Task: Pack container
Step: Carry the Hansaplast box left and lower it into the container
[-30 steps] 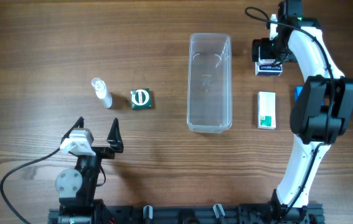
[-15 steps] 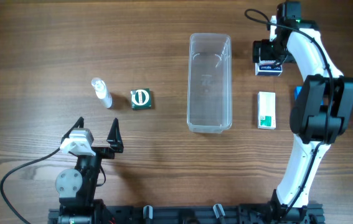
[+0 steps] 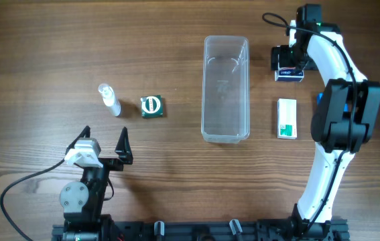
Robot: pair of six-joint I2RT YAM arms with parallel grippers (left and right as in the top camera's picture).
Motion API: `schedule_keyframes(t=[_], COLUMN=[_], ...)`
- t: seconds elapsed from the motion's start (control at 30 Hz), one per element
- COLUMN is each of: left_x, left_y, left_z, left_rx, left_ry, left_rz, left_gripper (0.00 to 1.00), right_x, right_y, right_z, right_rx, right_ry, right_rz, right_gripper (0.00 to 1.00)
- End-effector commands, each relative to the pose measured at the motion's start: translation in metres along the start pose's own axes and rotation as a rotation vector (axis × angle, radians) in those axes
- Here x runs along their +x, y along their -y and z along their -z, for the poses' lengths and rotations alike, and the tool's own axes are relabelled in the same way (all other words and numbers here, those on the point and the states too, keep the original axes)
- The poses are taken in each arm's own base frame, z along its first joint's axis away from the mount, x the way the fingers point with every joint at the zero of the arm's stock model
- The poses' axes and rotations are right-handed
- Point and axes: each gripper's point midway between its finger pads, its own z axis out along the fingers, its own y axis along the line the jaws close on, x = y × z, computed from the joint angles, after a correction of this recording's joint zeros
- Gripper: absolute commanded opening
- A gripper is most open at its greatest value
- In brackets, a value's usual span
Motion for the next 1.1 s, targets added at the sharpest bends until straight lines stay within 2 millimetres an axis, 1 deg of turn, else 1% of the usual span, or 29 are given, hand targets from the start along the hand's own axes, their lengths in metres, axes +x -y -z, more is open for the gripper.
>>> schedule_keyframes(t=[0.0,0.03,0.1,0.13,0.27,0.4,0.43,0.53,0.57,0.63,0.7,0.8,0.87,0.9,0.93,0.97,1.03,1.07], left_x=[0.002,0.002,0.002,0.002,0.002,0.002,0.002,0.002,0.002,0.002,0.002,0.002,0.002,0.002,0.002,0.002,0.002,0.002], left_y=[-0.001,-0.001,-0.001,-0.001,-0.001,-0.001,-0.001,-0.001,-0.001,-0.001,-0.001,-0.001,-0.001,-0.001,-0.001,-0.001,-0.001,-0.001], left_z=[0.0,0.0,0.0,0.0,0.0,0.0,0.0,0.0,0.0,0.0,0.0,0.0,0.0,0.0,0.0,0.0,0.0,0.0], left_rx=[-0.003,-0.003,-0.003,-0.003,-0.003,-0.003,-0.003,-0.003,-0.003,-0.003,-0.003,-0.003,-0.003,-0.003,-0.003,-0.003,-0.003,-0.003], left_ry=[-0.002,-0.002,-0.002,-0.002,-0.002,-0.002,-0.002,-0.002,-0.002,-0.002,-0.002,-0.002,-0.002,-0.002,-0.002,-0.002,-0.002,-0.002], left_rz=[-0.014,-0.014,-0.014,-0.014,-0.014,-0.014,-0.014,-0.014,-0.014,-0.014,-0.014,-0.014,-0.014,-0.014,-0.014,-0.014,-0.014,-0.014], left_gripper=[1.0,1.0,1.0,1.0,1.0,1.0,1.0,1.0,1.0,1.0,1.0,1.0,1.0,1.0,1.0,1.0,1.0,1.0], right_x=[0.008,0.007,0.007,0.007,0.005,0.001,0.0,-0.004,-0.005,-0.007,-0.009,-0.012,-0.014,-0.016,-0.017,-0.017,-0.015,-0.011], right_y=[0.0,0.0,0.0,0.0,0.0,0.0,0.001,0.001,0.0,0.001,0.001,0.0,-0.007,-0.01,-0.012,-0.013,-0.021,-0.026], right_z=[-0.015,-0.015,-0.015,-0.015,-0.015,-0.011,-0.008,0.001,0.003,0.008,0.014,0.026,0.044,0.06,0.071,0.101,0.135,0.158], right_rx=[-0.005,-0.005,-0.005,-0.006,-0.005,-0.004,-0.004,-0.01,-0.012,-0.012,-0.012,-0.025,-0.071,-0.097,-0.107,-0.114,-0.143,-0.163], right_ry=[-0.029,-0.027,-0.027,-0.027,-0.017,-0.004,0.002,0.022,0.027,0.036,0.046,0.064,0.084,0.103,0.114,0.147,0.181,0.202], right_rz=[-0.021,-0.021,-0.022,-0.025,-0.03,-0.034,-0.041,-0.055,-0.055,-0.056,-0.057,-0.061,-0.06,-0.063,-0.074,-0.106,-0.111,-0.13], right_gripper=[1.0,0.99,0.96,0.93,0.87,0.85,0.85,0.78,0.77,0.72,0.71,0.73,0.74,0.74,0.74,0.74,0.74,0.74])
